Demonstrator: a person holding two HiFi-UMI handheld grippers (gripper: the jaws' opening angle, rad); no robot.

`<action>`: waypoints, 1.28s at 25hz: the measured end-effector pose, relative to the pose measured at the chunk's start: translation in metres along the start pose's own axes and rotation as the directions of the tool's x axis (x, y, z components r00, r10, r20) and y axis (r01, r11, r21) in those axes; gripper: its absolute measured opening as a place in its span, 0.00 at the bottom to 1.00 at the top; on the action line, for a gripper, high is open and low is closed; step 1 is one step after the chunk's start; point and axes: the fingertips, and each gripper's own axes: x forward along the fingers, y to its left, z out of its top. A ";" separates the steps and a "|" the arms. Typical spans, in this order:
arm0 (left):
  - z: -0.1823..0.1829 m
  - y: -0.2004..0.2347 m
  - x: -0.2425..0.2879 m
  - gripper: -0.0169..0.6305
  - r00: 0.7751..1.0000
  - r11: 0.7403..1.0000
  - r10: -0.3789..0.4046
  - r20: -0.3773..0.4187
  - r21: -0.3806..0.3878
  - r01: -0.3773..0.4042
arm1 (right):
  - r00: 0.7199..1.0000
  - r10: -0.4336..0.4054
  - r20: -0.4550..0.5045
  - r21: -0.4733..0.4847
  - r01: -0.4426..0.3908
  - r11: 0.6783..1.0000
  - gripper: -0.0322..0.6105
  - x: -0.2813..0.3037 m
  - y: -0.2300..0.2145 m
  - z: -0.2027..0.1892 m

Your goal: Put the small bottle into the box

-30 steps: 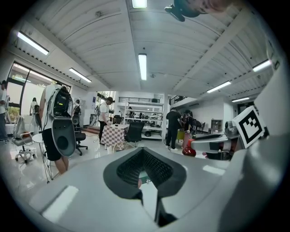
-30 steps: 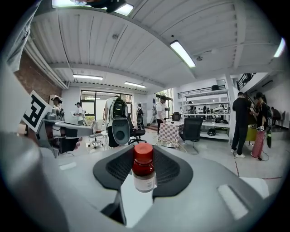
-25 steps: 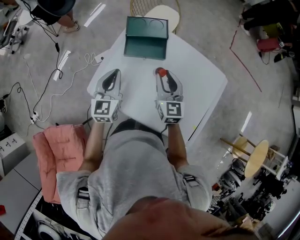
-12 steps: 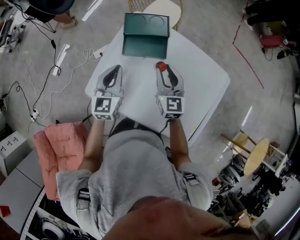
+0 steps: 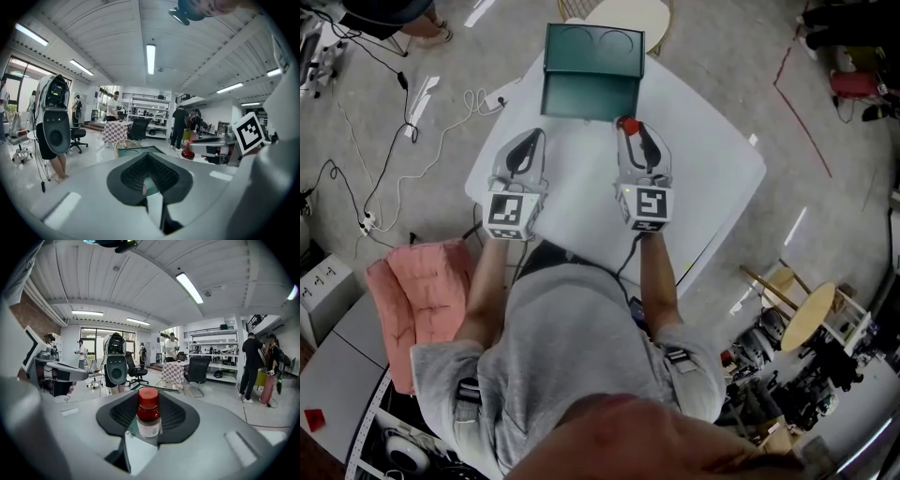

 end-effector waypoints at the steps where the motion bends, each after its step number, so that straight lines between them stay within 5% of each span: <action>1: -0.003 0.001 0.003 0.04 1.000 1.000 -0.001 -0.007 0.000 0.001 | 1.000 0.003 -0.006 0.006 -0.003 1.000 0.25 0.004 -0.002 -0.002; 32: -0.056 0.005 0.068 0.04 0.991 0.999 -0.013 -0.133 -0.054 0.006 | 0.993 -0.004 -0.115 0.097 0.015 0.995 0.26 0.066 -0.047 -0.070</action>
